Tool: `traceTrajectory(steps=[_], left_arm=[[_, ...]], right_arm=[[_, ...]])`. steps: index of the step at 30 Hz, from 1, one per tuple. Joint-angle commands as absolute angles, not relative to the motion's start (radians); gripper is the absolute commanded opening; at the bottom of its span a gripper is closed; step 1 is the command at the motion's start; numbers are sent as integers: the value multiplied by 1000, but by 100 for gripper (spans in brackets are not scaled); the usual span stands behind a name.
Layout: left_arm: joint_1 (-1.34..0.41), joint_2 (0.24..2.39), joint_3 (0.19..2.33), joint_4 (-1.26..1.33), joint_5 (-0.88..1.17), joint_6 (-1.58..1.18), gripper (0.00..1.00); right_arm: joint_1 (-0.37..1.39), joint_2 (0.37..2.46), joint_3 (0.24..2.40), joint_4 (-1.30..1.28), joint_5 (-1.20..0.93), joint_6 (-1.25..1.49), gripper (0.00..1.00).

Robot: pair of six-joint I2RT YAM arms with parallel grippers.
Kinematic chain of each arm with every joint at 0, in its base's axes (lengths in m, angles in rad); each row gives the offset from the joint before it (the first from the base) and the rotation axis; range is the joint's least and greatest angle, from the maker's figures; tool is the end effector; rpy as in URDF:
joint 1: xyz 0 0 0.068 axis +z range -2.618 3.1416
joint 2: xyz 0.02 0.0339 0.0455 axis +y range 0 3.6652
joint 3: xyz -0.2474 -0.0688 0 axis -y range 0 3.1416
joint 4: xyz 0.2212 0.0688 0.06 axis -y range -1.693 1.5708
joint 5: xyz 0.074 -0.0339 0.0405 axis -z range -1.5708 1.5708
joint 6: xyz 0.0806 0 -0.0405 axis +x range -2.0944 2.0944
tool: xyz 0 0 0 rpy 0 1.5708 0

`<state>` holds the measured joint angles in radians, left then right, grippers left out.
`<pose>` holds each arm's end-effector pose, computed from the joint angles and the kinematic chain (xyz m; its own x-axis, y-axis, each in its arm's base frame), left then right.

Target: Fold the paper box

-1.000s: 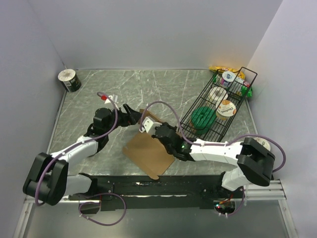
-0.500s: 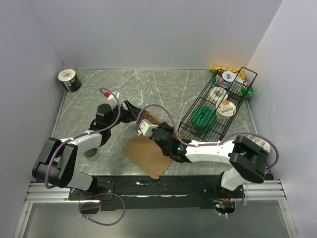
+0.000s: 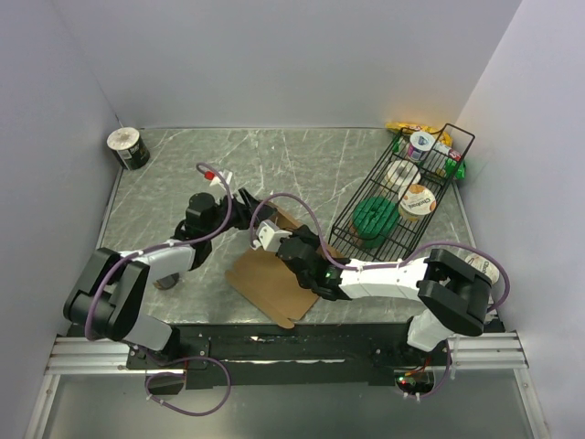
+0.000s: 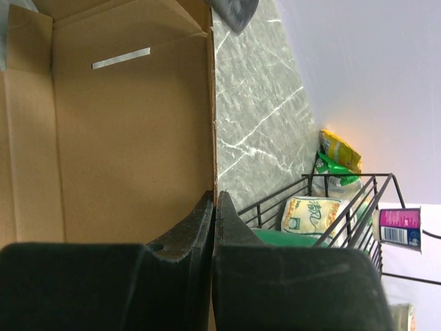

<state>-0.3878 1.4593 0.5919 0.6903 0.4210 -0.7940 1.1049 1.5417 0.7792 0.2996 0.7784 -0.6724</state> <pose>0.2899 -0.1540 0.2035 -0.6261 -0.4474 -0.6387 0.3867 0.5332 -0.7525 0.1996 0.2710 0.1927 0.0635 -0.8610 -0.5047 -0.4018 0.4409 -0.8026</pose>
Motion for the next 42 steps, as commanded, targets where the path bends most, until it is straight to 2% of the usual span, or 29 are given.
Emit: traceTrajectory(steps=[1,13,21,25,29,34,36,40,42], left_arm=[[-410,1470,624,727,416,-775,71],[-471,1522,680,706,402,-749,62],[-502,1545,649,785,440,-790,60],[-457,1513,609,759,414,-781,63],[-365,1438,529,717,391,-747,71],[-356,1422,508,611,292,-686,81],[-354,1439,503,615,284,-690,81],[-353,1532,509,673,330,-693,72],[-353,1569,517,710,345,-693,70]], right_arm=[[1117,1565,790,295,764,-649,0],[1120,1566,787,288,765,-641,0],[1118,1563,781,290,758,-624,0],[1117,1565,779,284,761,-614,0],[1117,1551,770,281,758,-598,0],[1117,1537,765,279,750,-586,0],[1117,1536,765,278,747,-587,0],[1115,1537,769,276,746,-589,0],[1115,1536,772,272,744,-589,0]])
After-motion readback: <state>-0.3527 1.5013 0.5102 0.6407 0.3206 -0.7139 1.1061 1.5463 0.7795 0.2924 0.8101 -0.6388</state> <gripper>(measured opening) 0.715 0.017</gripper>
